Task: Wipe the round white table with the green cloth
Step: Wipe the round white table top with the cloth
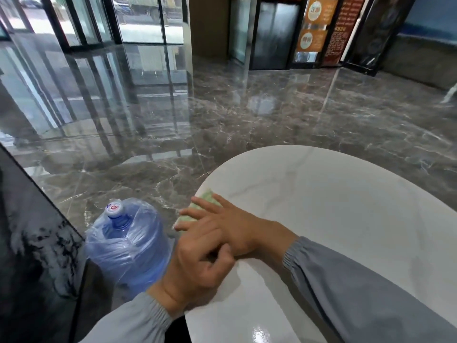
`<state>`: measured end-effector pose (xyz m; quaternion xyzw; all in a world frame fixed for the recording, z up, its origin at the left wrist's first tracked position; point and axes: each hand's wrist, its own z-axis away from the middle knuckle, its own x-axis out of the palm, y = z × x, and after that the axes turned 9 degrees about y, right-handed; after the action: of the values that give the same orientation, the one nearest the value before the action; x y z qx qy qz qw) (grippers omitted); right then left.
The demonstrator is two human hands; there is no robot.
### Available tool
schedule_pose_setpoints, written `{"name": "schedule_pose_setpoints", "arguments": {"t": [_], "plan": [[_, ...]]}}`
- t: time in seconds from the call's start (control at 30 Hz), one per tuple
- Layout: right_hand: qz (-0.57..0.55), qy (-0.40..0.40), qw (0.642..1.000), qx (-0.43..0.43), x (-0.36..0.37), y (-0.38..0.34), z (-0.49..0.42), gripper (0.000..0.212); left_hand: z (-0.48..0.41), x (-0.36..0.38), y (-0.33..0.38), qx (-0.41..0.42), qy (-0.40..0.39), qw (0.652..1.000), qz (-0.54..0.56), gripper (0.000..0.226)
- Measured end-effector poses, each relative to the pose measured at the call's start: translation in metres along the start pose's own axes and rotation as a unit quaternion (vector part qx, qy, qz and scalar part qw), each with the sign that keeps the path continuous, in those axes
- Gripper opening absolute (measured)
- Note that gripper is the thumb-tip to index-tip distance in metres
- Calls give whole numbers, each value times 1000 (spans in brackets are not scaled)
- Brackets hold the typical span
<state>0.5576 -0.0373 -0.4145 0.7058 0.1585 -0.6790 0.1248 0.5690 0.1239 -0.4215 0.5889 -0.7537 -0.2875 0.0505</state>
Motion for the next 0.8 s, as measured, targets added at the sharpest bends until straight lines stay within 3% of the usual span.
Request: {"name": "schedule_pose_setpoints", "arguments": {"t": [0.1,0.23,0.33,0.6,0.8], "plan": [[-59,22,998,12,0,-27,19,60,6,-14,-4,-96,62,993,8,24],[-50,14,999,2,2,-57,42,56,3,-31,-8,-260,127,957,23,20],[-19,13,1000,-10,4,-81,64,54,0,-36,-13,-338,134,931,28,23],[37,12,999,-22,4,-129,124,54,3,-23,-3,-382,84,919,57,19],[-54,20,996,63,8,-122,105,53,-4,-21,-7,-397,101,909,77,20]]}}
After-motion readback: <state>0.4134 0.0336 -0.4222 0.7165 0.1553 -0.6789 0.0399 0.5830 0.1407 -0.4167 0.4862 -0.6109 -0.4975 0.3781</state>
